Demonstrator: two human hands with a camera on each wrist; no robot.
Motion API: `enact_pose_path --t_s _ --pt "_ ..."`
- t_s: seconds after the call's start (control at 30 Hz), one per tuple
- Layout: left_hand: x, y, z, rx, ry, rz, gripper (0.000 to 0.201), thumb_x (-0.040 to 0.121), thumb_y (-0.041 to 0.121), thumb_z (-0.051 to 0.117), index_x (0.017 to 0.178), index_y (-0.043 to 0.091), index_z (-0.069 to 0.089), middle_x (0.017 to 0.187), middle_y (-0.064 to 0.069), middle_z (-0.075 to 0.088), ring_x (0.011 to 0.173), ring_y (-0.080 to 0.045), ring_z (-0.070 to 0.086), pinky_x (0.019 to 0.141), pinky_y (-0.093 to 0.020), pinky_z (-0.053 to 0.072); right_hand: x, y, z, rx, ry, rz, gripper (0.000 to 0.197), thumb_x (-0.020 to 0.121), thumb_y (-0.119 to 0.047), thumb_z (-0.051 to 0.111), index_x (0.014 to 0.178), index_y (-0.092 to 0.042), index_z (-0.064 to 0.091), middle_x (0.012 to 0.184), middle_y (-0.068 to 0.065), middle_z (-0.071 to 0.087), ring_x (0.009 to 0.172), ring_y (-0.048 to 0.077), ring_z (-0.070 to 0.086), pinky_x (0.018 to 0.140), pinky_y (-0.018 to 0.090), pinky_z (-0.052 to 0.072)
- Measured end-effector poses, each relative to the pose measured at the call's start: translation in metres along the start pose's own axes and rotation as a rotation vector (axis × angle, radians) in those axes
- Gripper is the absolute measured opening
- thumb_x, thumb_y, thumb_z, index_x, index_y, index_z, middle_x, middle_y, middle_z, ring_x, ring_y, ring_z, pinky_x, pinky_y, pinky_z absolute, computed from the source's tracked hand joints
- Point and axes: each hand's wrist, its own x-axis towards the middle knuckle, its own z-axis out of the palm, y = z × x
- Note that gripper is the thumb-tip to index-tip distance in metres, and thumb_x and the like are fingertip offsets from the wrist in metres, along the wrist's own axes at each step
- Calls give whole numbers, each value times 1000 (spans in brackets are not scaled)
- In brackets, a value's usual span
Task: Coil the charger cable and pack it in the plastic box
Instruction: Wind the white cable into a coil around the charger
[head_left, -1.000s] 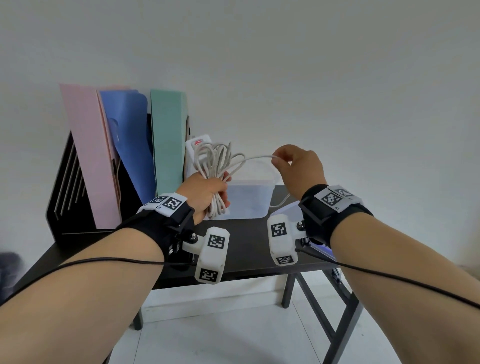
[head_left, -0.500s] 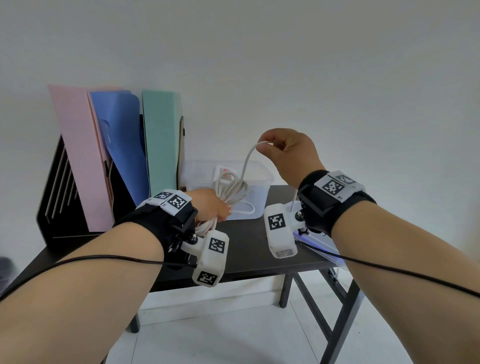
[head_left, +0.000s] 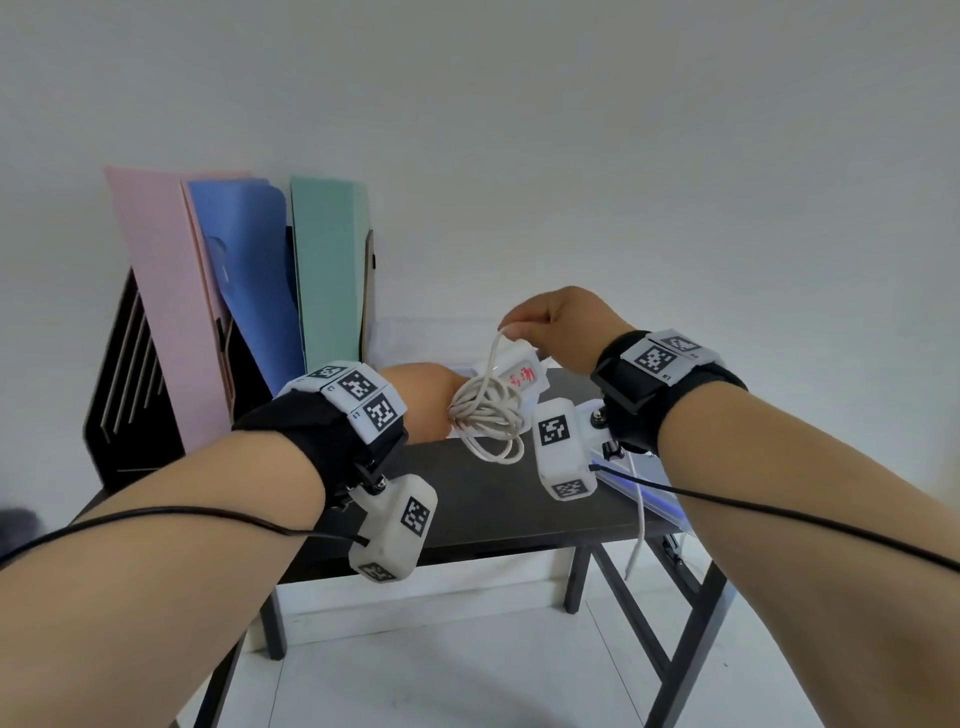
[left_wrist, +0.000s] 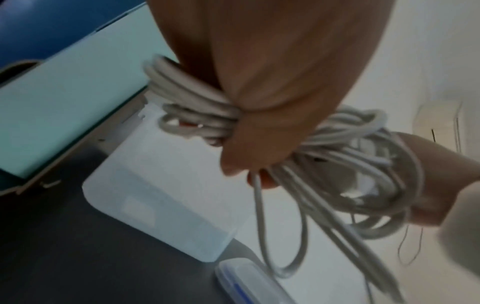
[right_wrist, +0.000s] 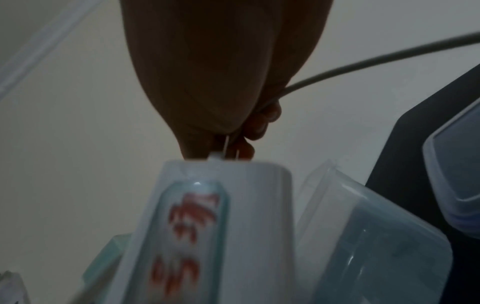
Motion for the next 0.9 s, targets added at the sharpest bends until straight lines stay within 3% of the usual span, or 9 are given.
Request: enact_pose_path --t_s 0.07,0.17,0.33,0.47,0.57,0.63,0.7,0.8,0.9 --pt "-1 -3 -1 29 32 40 30 90 9 45 117 11 56 117 -11 62 105 -29 59 83 -30 43 -2 2 -1 24 -98 55 17 87 -22 64 99 -15 74 91 1 71 73 10 62 79 22 50" --pt "-3 -5 1 110 76 86 20 88 11 49 106 12 57 110 -10 62 99 -29 59 81 -34 45 -5 4 -4 1 -179 95 15 85 -26 67 96 -19 75 91 5 71 81 12 59 84 28 48" --pt "2 -2 4 17 99 135 21 87 12 50 106 11 59 108 -10 63 98 -30 61 81 -33 46 -7 -1 -3 183 -97 90 8 79 -28 73 72 -27 71 57 -11 61 51 2 51 55 19 40" --pt "3 -2 5 -87 83 127 33 89 10 47 121 11 54 121 -9 60 106 -28 58 86 -27 42 -6 -4 -4 193 -130 183 12 77 -27 75 70 -19 69 53 -10 57 44 5 47 46 16 38" --pt "1 -8 4 -122 213 139 7 87 6 46 90 9 51 101 -7 59 86 -22 53 72 -24 36 -6 1 -5 24 -211 325 18 86 -9 59 68 -11 59 66 3 57 52 14 48 52 21 41" --pt "-1 -11 6 -214 318 128 10 88 6 47 83 15 45 89 -2 48 82 -19 46 67 -21 28 -8 3 -2 -65 -270 360 25 88 -4 46 63 -8 50 62 10 48 48 19 38 51 24 33" --pt "0 -14 9 -376 398 113 6 88 9 49 88 15 50 88 1 49 83 -20 49 67 -21 28 -11 7 0 75 -286 400 31 83 -9 56 52 -11 53 57 8 40 48 18 31 53 27 28" --pt "2 -16 13 -649 467 33 25 88 15 53 114 15 52 91 2 57 83 -20 55 70 -25 39 -15 9 1 305 -265 448 30 65 -17 73 43 -14 52 48 3 37 48 17 27 53 27 26" --pt "4 -14 14 -805 505 -25 31 88 22 56 116 22 44 81 9 54 67 -14 55 53 -19 45 -17 7 3 254 -229 388 29 78 -22 68 55 -13 53 44 -2 38 45 16 24 47 23 22"
